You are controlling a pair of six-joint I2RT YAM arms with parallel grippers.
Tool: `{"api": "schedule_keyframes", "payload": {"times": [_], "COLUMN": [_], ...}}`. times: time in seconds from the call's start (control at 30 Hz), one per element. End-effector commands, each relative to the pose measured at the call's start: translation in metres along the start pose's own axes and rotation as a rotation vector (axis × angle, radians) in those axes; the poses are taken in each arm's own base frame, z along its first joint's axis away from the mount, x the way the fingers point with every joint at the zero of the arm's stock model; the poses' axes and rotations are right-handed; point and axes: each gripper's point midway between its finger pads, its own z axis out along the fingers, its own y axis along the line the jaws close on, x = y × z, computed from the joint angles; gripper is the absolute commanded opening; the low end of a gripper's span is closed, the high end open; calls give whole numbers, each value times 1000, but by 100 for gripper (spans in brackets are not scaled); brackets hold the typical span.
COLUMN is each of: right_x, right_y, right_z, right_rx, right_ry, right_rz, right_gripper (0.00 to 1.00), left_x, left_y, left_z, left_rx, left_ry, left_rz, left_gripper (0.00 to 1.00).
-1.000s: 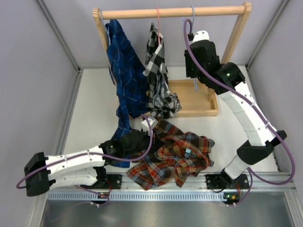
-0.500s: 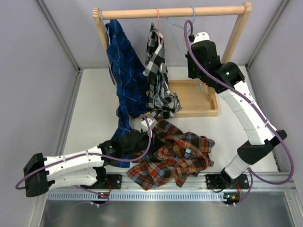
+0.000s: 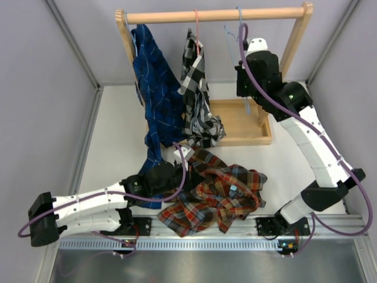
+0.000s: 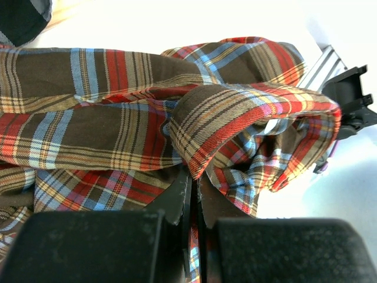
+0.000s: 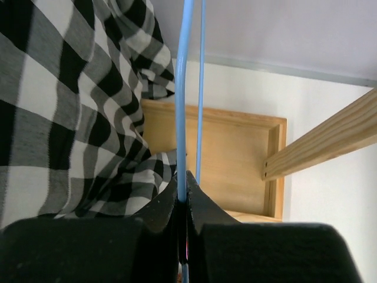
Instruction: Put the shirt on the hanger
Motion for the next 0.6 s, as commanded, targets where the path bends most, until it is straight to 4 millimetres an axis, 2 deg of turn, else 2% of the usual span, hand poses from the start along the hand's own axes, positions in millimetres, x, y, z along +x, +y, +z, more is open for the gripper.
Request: {"api": "schedule_keyframes", "payload": {"times": [0.0,0.23,0.4,0.57], "right_x": [-63,-94,-98,-102], "right_y": [-10,-11,-4,-9], "right_z": [-37,-58,-68,-64], "right_rx": [-38,-86,-157,-139], "right_ry": [-240,-327,-343,-357], "right_rz": [106,111,102,85], "right_gripper": [0,0,0,0], "left_x": [-20,-23,-24,-28], "left_y": [-11,-12,-12,-13], "left_z": [-7,-11,-13,-16], "left_rx": [40,38,14,14], "left_ry": [-67,-70,-46,-57], "left_rz": [-22,-24,-30,-41], "left_gripper": [0,0,0,0]}}
